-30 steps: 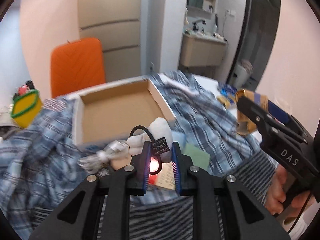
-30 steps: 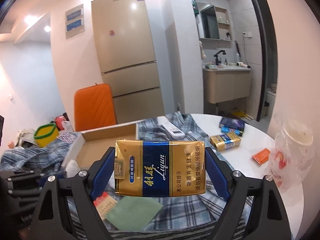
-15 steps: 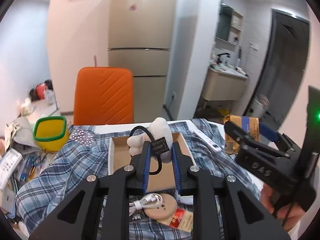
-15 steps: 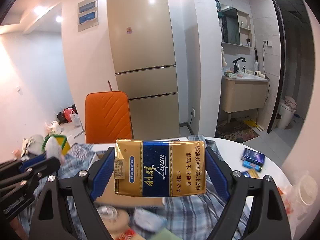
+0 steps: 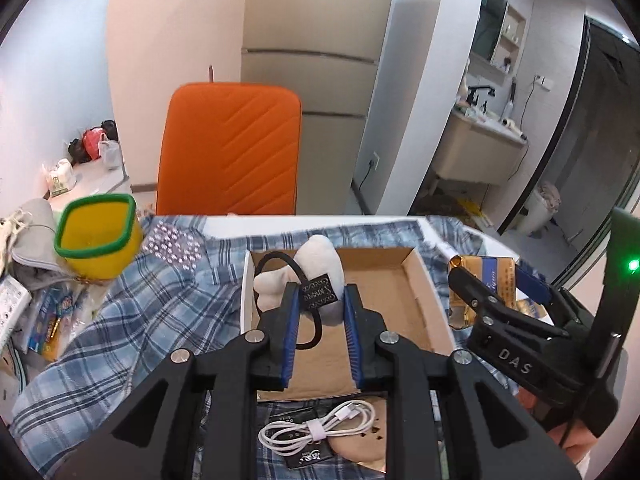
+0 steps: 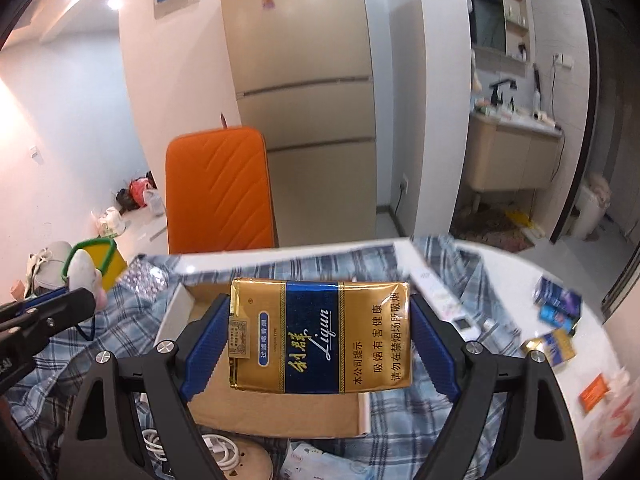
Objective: Organize soft objects
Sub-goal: 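Carry both items over the box and release them inside with both grippers, then withdraw both grippers from the box and move the right gripper toward the wipes packet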
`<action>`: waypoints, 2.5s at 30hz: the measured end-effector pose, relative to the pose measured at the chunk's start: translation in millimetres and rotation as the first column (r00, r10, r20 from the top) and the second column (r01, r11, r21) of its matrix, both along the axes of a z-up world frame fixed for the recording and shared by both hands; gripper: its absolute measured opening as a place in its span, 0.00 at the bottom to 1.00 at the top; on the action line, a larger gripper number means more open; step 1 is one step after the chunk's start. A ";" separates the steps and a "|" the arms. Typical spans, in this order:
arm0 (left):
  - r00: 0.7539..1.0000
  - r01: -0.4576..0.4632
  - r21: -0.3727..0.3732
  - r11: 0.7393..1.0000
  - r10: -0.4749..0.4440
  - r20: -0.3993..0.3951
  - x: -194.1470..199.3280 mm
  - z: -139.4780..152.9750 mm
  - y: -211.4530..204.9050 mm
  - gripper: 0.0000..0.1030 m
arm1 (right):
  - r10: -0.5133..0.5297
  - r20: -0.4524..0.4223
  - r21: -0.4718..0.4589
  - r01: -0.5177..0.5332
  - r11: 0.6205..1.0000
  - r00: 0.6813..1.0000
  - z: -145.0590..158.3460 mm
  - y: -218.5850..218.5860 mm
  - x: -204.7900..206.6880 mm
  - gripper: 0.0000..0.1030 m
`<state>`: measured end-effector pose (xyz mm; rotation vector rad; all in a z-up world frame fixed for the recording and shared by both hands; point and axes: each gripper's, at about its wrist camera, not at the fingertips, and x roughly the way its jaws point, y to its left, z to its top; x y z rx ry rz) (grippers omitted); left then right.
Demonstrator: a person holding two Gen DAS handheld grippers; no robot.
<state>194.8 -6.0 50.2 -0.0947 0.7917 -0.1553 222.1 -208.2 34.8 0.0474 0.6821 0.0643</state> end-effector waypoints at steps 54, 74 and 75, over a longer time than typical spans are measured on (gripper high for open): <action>0.989 -0.052 0.050 0.997 0.044 0.139 -11.8 5.7 9.3 0.95 | 0.111 0.003 0.027 -0.111 0.993 0.994 -55.6 26.8 3.1 0.86; 0.955 -0.085 0.098 0.992 0.053 0.292 -66.4 18.2 9.4 0.96 | 0.152 0.105 -0.074 -0.145 0.987 0.983 -24.3 34.1 -47.9 0.87; 0.951 -0.083 0.091 0.992 0.052 0.305 -74.5 16.9 10.6 0.96 | 0.153 0.115 -0.066 -0.147 0.987 0.981 -20.6 31.1 -56.4 0.87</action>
